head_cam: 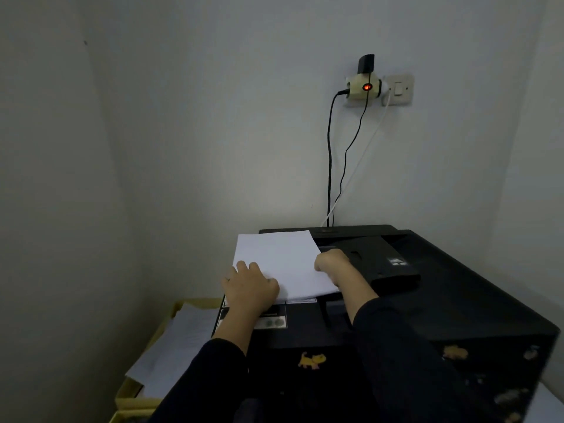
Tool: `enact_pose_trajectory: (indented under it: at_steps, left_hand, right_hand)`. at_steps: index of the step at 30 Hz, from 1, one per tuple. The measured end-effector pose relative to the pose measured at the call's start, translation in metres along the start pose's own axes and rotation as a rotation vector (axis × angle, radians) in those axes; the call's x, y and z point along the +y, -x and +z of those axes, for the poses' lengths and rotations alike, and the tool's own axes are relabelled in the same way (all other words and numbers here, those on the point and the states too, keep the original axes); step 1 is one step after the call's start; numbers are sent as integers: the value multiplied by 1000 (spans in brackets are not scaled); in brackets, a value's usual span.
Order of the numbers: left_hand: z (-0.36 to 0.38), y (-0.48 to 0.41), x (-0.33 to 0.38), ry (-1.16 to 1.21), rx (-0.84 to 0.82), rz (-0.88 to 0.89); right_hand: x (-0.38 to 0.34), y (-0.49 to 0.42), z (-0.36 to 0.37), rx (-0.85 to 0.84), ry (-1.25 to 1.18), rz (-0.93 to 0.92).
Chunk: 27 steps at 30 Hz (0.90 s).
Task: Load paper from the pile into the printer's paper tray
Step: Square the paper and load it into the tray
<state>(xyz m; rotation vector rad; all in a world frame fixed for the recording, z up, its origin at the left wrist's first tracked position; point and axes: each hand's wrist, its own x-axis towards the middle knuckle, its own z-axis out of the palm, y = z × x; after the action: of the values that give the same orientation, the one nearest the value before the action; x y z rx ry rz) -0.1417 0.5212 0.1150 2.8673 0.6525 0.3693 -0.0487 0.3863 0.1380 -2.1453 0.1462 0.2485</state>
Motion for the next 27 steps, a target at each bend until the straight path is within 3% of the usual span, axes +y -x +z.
enact_pose_trajectory:
  at_steps: [5,9,12,15,17,19,21,27]
  left_hand:
    - [3,-2,5,51,9,-76]
    - [-5,-2,11,161,-33,-191]
    - [-13,-21,4,406,-114,-322]
    - [-36,-36,-6,830,-184,-393]
    - [-57,-36,-9,1065,-325,-387]
    - [-68,-34,-10,1050,-440,-353]
    - [-68,-33,-9,1022,-380,-326]
    - [-66,-28,7,1019,61,-323]
  right_hand:
    - [-12,-4,-7,-88,50,-82]
    - [-5,-7,-2,-3,-117,-136]
    - [0,-6,-13,33,-265,-144]
    - [1,2,-33,30,-314,-152]
    - [1,8,-45,3,-337,-171]
    - [0,15,-53,-7,-347,-183]
    - [0,21,-56,1,-345,-214]
    - [-6,39,-51,82,-352,-360]
